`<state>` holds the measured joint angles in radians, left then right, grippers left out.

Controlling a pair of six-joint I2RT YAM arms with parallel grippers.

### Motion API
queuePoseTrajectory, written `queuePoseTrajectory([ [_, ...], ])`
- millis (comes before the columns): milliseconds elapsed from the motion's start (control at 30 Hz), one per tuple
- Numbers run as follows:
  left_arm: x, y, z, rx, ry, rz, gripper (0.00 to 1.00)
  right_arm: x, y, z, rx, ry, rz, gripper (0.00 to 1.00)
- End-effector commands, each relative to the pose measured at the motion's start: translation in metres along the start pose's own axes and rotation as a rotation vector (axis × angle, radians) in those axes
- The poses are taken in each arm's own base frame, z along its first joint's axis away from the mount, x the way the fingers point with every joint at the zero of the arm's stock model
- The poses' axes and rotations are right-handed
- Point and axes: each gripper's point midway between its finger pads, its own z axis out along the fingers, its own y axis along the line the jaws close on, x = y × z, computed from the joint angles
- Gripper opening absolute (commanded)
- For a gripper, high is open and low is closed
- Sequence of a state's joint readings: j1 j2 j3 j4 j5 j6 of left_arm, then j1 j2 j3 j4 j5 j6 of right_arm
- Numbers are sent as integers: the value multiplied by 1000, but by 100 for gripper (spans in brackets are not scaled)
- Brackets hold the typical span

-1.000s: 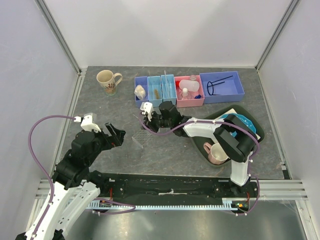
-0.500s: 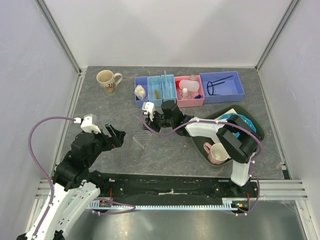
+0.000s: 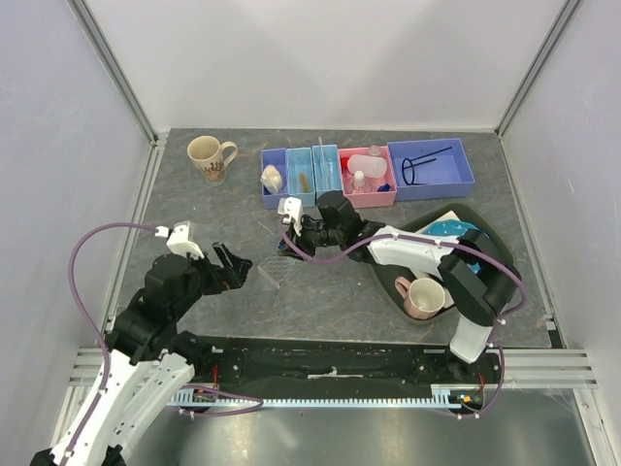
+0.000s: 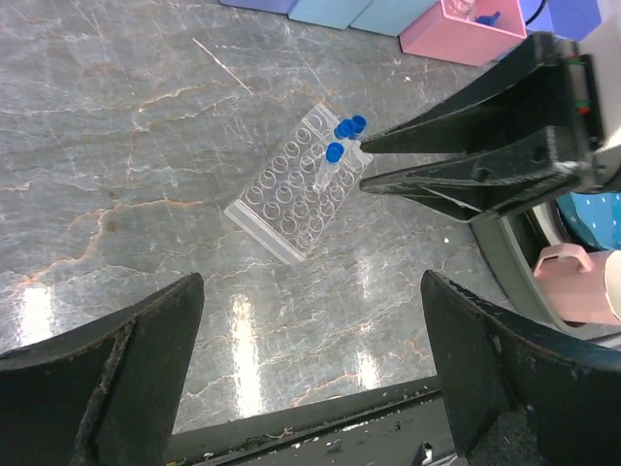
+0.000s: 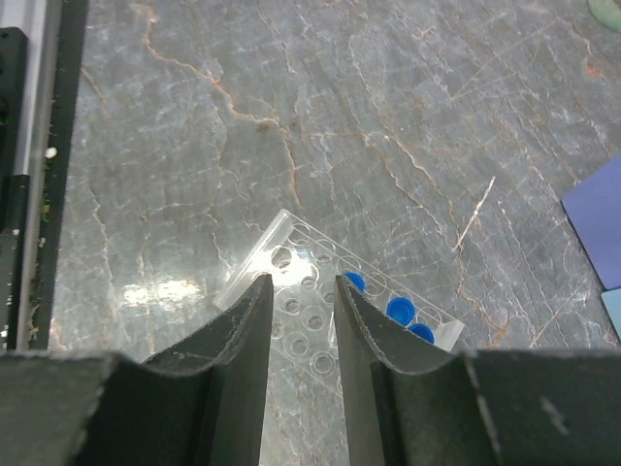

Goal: Organize the chemistry lab equipment

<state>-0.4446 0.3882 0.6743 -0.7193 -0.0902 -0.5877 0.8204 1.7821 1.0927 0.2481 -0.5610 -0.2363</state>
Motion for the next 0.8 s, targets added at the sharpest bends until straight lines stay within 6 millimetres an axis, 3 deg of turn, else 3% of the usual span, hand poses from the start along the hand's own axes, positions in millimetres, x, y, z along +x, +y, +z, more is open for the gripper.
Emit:
queuePoseTrajectory([
  [0,1,-19,12,82,27,-19,99,-50,7,-22,-41,-75,-60,39],
  [167,1,-33,16,138,67,-2,98,-65,-1,-58,-26,-84,-2,42],
  [200,-8,-39,13,158,53,19,98,-67,-17,-74,-2,-102,35,43],
  [267,-16,-43,12,151,60,51,98,-88,-30,-109,37,-150,72,47],
  [300,-35,-51,4,163,19,83,98,-97,-49,-140,93,-162,88,48],
  [367,-53,-52,-4,130,-15,110,100,-104,-68,-171,155,-149,119,51],
  [400,-74,-63,-14,148,-65,112,100,-111,-86,-202,225,-159,148,57],
  [433,-87,-74,-21,187,-99,112,100,-113,-94,-219,261,-174,162,62],
  [467,-98,-86,-28,232,-129,118,100,-111,-110,-243,336,-184,175,76],
  [567,-140,-120,-57,340,-220,140,100,-109,-127,-295,503,-185,209,98],
  [733,-158,-120,-60,283,-232,197,100,-118,-141,-374,936,-264,389,98],
  [767,-157,-116,-60,265,-228,215,100,-122,-145,-405,1110,-292,406,98],
])
